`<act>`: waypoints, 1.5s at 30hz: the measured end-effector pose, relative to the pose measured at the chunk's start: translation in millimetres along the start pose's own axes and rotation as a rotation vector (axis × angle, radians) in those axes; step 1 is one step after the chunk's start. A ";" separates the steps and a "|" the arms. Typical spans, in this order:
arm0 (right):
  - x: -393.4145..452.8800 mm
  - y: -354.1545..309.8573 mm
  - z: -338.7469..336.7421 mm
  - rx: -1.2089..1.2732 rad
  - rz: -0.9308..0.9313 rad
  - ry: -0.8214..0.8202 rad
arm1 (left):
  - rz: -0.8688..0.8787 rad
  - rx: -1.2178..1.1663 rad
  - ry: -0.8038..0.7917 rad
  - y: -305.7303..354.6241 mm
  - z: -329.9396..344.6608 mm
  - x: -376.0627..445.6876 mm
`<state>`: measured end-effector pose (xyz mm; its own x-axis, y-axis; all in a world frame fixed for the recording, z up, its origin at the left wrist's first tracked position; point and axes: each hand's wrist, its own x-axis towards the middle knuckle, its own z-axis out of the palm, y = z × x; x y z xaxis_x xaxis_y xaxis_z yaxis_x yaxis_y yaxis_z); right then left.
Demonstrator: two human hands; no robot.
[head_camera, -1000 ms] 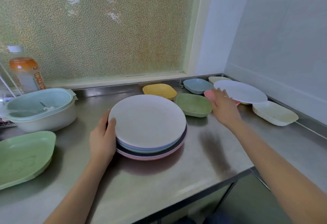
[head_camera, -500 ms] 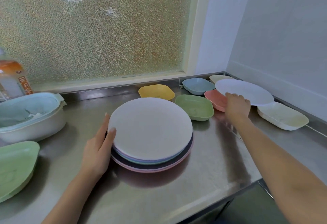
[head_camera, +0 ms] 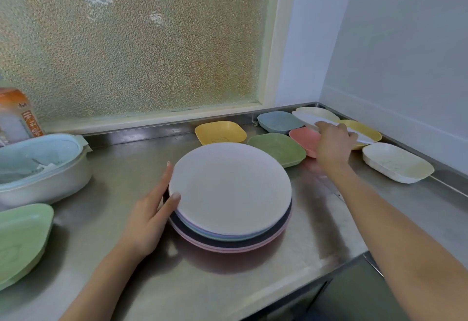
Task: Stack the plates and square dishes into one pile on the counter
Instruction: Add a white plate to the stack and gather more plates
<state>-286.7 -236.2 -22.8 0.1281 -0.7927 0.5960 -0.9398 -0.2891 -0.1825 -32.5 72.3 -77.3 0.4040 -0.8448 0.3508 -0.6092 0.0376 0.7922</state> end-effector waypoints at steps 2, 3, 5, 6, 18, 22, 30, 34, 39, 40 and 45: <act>-9.3 -16.5 -12.0 0.044 -0.045 0.024 | 0.003 0.002 0.002 1.9 -0.2 -0.5; -16.1 -25.7 -19.5 0.071 -0.068 0.052 | -0.002 -0.003 0.002 2.8 -0.3 -0.7; -35.0 -44.6 -37.0 0.157 -0.127 0.108 | -0.020 -0.024 0.003 4.3 -0.9 -0.8; -47.0 -54.0 -46.5 0.205 -0.178 0.128 | -0.024 -0.038 0.005 4.3 -1.1 -0.7; -192.6 -93.6 -111.7 0.561 -0.585 0.162 | -0.011 -0.205 0.068 -10.2 -0.2 3.6; -209.4 -87.7 -113.4 0.496 -0.620 0.122 | -0.014 -0.218 0.057 -8.9 0.6 4.4; -201.8 -88.7 -109.4 0.723 -0.333 -0.646 | -0.018 -0.146 0.066 -5.7 1.5 3.4; -202.0 -89.7 -111.0 0.870 -0.250 -0.704 | -0.006 -0.158 0.065 -2.7 1.4 2.5; -202.1 -79.3 -110.1 0.655 -0.602 -0.542 | -0.030 -0.150 0.070 0.5 2.1 1.7; -200.4 -76.6 -108.6 0.705 -0.607 -0.502 | -0.034 -0.154 0.071 1.0 1.9 1.4; -171.5 -53.3 -90.1 0.991 0.027 -0.410 | -0.017 -0.161 0.073 4.6 1.8 -0.4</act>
<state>-287.1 -36.4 -44.8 0.3811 -0.8718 0.3079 -0.2913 -0.4293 -0.8549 -36.7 71.9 -74.7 0.4653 -0.8054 0.3671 -0.4871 0.1133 0.8659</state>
